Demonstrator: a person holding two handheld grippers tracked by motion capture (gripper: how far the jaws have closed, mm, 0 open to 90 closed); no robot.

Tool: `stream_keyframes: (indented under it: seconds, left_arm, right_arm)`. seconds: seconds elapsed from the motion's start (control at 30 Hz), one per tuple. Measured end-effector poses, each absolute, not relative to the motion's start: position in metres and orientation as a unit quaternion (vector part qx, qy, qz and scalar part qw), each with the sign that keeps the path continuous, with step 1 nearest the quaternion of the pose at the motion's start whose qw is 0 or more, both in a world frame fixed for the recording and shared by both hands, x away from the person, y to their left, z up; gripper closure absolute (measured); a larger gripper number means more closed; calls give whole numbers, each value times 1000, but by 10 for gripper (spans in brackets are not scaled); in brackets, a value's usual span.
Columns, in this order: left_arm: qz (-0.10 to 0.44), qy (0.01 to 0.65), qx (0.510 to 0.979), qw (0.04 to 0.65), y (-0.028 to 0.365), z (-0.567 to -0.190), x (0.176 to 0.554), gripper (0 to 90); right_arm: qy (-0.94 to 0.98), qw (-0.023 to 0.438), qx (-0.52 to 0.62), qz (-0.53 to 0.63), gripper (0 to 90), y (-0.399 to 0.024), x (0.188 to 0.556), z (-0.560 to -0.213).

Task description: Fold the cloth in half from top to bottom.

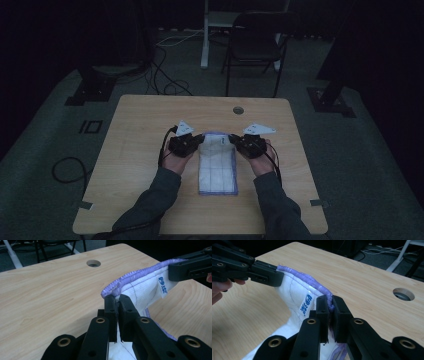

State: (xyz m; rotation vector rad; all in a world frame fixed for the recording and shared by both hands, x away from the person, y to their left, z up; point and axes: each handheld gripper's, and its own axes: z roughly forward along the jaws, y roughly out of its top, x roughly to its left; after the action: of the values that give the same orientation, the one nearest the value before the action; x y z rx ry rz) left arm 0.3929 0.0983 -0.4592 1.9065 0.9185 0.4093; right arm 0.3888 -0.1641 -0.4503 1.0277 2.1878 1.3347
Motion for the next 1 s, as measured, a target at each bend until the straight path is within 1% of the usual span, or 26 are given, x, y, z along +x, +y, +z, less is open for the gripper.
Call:
stream_keyframes:
  seconds: [1.0]
  left_arm:
    - [151,373,779,481,106,-470,363,865]
  right_arm:
    - [774,160,364,492,854,-166,363,-462]
